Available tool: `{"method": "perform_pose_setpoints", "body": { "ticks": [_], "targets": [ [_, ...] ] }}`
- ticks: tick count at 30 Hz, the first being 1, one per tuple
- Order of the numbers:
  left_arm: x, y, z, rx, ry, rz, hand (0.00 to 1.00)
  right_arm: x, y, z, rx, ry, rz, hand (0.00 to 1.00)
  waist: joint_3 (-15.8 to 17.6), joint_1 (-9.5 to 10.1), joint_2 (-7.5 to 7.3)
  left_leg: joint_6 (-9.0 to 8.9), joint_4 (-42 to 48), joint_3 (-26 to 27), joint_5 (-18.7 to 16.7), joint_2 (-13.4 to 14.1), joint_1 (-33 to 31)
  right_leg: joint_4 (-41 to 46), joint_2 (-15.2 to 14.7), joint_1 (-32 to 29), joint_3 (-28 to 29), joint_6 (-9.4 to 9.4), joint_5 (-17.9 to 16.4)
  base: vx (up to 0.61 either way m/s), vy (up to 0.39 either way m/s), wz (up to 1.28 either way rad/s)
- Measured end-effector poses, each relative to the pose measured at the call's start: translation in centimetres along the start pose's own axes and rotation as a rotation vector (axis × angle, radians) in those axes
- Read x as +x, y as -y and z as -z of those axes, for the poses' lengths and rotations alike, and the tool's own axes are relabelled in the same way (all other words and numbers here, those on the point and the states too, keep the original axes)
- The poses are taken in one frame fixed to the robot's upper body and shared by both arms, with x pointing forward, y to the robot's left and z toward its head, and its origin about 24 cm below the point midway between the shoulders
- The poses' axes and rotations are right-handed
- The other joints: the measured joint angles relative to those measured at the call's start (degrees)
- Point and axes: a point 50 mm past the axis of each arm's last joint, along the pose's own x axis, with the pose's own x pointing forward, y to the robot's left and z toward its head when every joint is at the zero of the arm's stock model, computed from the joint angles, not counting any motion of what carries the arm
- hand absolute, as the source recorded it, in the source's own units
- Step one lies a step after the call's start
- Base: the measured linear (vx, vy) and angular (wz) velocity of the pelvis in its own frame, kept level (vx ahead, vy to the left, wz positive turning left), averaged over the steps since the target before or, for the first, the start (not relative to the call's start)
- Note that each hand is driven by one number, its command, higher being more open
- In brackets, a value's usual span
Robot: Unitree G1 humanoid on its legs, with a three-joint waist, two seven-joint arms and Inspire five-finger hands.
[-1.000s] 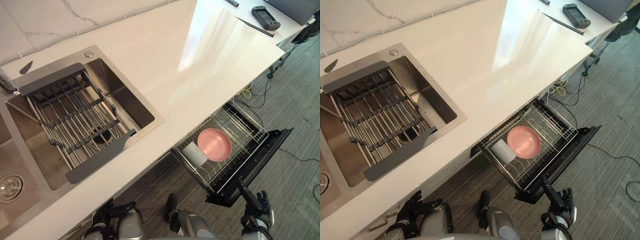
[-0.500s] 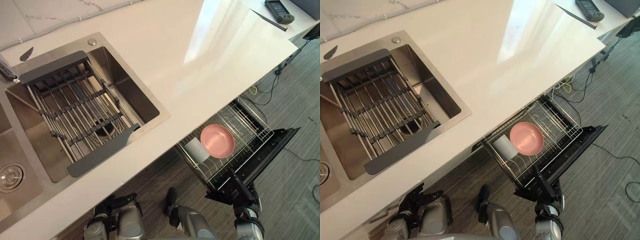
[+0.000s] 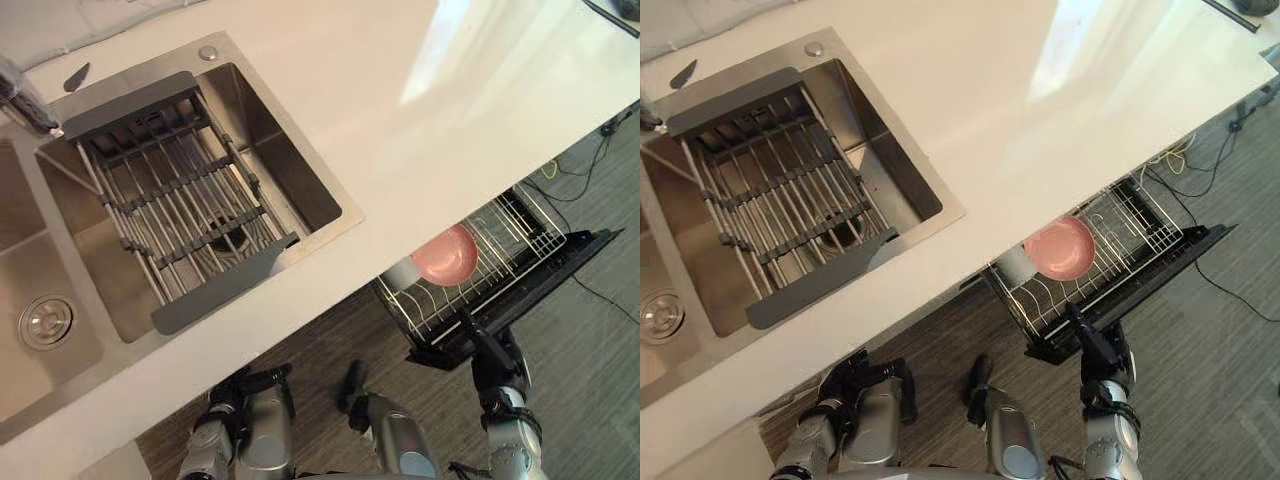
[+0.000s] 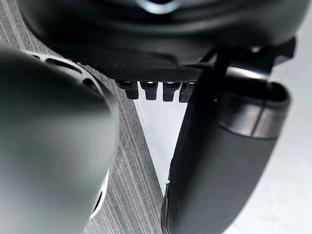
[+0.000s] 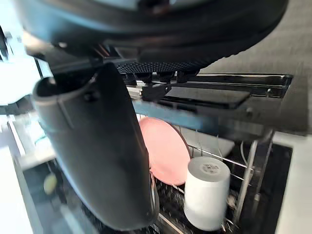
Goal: Walk over to the sink, pick up the cup, carry it to the dishwasher, place the cup inside the dishwasher, then close the dishwasher door
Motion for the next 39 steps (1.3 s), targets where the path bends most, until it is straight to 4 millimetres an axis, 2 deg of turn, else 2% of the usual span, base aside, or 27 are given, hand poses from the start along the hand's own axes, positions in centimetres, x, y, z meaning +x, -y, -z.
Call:
{"method": "perform_pose_setpoints", "body": {
  "ticks": [7, 10, 18, 22, 32, 36, 39],
  "targets": [
    [0.3, 0.6, -0.4, -0.004, 0.014, 0.04, 1.0, 2.9, -4.1, -2.1, -0.177, -0.007, -0.219, 1.0, 0.9, 0.75, 0.8, -0.14, 0.1, -3.0, 1.3, -1.2, -1.4, 3.2, -1.7, -0.9, -2.7, -0.39, -1.8, -0.03, -0.038, 0.24],
    [0.4, 0.9, -0.7, -0.005, 0.02, 0.05, 1.0, 3.7, -5.4, -2.8, -0.219, 0.003, -0.274, 1.0, 1.2, 1.59, 1.23, -0.28, 0.2, -3.9, 1.5, -1.4, -2.1, 4.2, -2.0, -1.4, -3.5, -0.56, -2.4, 0.0, -0.038, 0.16],
    [0.6, 1.2, -1.0, -0.006, 0.028, 0.078, 1.0, 6.6, -8.8, -4.1, -0.299, -0.013, -0.363, 1.0, 1.3, 1.78, 1.35, -0.39, 1.0, -6.4, 1.8, -2.2, -3.6, 6.7, -3.4, -1.9, -5.8, -0.65, -4.0, -0.01, -0.021, 0.16],
    [0.6, 1.2, -0.9, -0.004, 0.025, 0.089, 1.0, 7.1, -8.8, -4.8, -0.341, -0.027, -0.362, 1.0, 1.3, 1.87, 1.35, -0.48, 0.7, -6.8, 2.4, -2.5, -3.6, 7.1, -3.7, -1.9, -6.3, -0.73, -4.3, -0.03, -0.02, 0.08],
    [0.5, 1.0, -1.0, 0.004, 0.023, 0.106, 1.0, 8.2, -9.0, -5.5, -0.391, -0.055, -0.33, 1.0, 1.3, 1.91, 1.33, -0.68, -4.2, -9.1, 6.5, -3.2, -2.4, 4.8, -4.1, -0.3, -10.5, -1.63, -4.1, -0.08, -0.05, 0.14],
    [0.3, 0.7, -0.5, 0.003, 0.011, 0.1, 1.0, 8.1, -9.0, -5.3, -0.394, -0.07, -0.342, 1.0, 1.3, 1.8, 1.27, -1.78, -6.6, -9.1, 7.9, -2.9, -1.0, 3.4, -3.2, 0.7, -10.8, -1.98, -3.8, -0.02, -0.059, 0.02],
    [0.1, 0.5, -0.2, 0.002, 0.001, 0.092, 1.0, 7.4, -8.1, -4.6, -0.403, -0.096, -0.353, 1.0, 1.0, 1.51, 1.09, -2.85, -8.5, -9.2, 8.9, -3.1, 1.0, 1.8, -2.6, 2.3, -10.8, -2.84, -3.0, 0.04, -0.027, 0.01]
  ]
}}
